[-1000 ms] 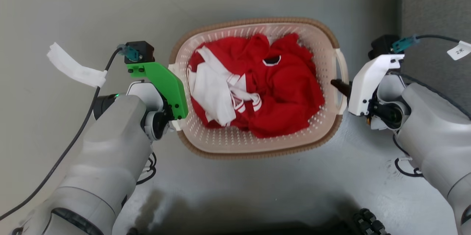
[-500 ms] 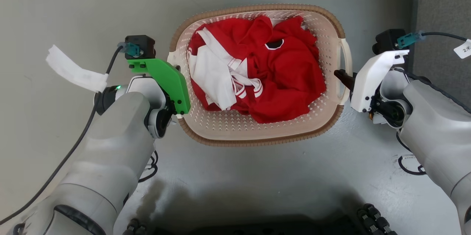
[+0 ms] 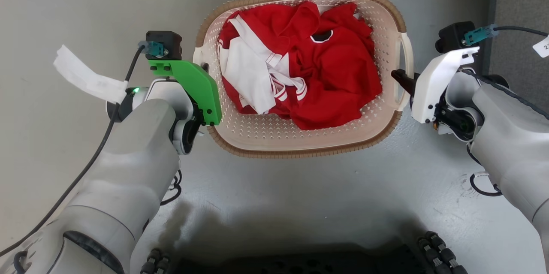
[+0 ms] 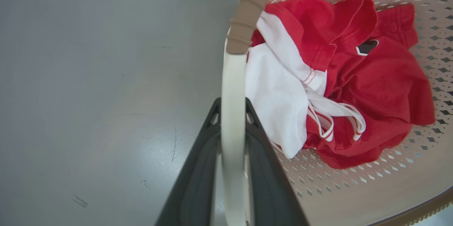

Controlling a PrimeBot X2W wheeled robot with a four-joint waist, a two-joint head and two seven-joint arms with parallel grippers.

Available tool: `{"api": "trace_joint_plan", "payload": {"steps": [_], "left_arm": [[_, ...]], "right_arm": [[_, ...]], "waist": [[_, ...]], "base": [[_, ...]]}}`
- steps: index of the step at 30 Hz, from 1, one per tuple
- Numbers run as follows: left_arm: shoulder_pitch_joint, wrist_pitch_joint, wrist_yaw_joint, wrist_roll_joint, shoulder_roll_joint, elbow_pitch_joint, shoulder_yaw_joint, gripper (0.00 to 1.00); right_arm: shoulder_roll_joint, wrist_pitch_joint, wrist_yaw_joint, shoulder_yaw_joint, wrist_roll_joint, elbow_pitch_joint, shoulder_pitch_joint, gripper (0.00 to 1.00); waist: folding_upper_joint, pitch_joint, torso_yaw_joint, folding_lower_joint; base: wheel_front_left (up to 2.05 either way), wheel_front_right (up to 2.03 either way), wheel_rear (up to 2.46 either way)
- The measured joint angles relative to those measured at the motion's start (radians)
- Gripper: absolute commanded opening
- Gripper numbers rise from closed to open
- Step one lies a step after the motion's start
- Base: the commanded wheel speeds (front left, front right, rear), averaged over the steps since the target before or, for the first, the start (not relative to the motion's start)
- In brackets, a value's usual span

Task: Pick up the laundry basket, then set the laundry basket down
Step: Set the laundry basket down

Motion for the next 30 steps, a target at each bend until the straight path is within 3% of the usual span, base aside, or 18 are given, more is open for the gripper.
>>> {"api": "trace_joint_plan", "payload": {"steps": [3, 4, 5, 6, 7, 21, 30], "left_arm": [[-0.004, -0.004, 0.000, 0.000, -0.001, 0.004, -0.007, 0.00], [-0.004, -0.008, 0.000, 0.000, -0.001, 0.005, -0.008, 0.00], [-0.004, -0.015, 0.000, -0.001, -0.001, 0.005, -0.008, 0.18], [-0.006, -0.016, 0.000, -0.003, 0.000, 0.005, -0.009, 0.60], [-0.007, -0.017, 0.000, -0.003, 0.001, 0.005, -0.011, 1.00], [-0.015, -0.137, -0.001, -0.020, 0.004, 0.010, -0.019, 1.00], [0.072, -0.255, 0.000, -0.030, 0.004, 0.030, -0.021, 1.00]], "right_arm": [[-0.004, -0.010, 0.000, 0.006, 0.000, -0.006, -0.001, 0.00], [-0.005, -0.015, 0.000, 0.007, 0.000, -0.008, -0.001, 0.13], [-0.007, -0.019, 0.000, 0.012, 0.002, -0.014, -0.001, 0.49], [-0.010, -0.030, -0.001, 0.017, 0.002, -0.023, -0.001, 1.00], [-0.012, -0.040, -0.001, 0.016, 0.003, -0.029, -0.001, 1.00], [-0.047, -0.143, -0.001, 0.062, 0.006, -0.054, 0.001, 1.00], [-0.048, -0.227, -0.001, 0.071, 0.027, -0.041, 0.047, 1.00]], "waist": [[0.0000, 0.002, 0.001, 0.0000], [0.0000, 0.002, 0.001, 0.0000], [0.0000, 0.003, 0.002, 0.0000], [0.0000, 0.003, 0.002, 0.0000], [0.0000, 0.003, 0.003, 0.0000], [0.0000, -0.026, 0.010, -0.0001], [0.0000, -0.096, 0.013, -0.0001]], "base": [[0.00, 0.00, 0.00], [0.00, 0.00, 0.00], [0.00, 0.00, 0.00], [0.00, 0.00, 0.00], [0.00, 0.00, 0.00], [0.00, 0.00, 0.00], [0.00, 0.00, 0.00]]}}
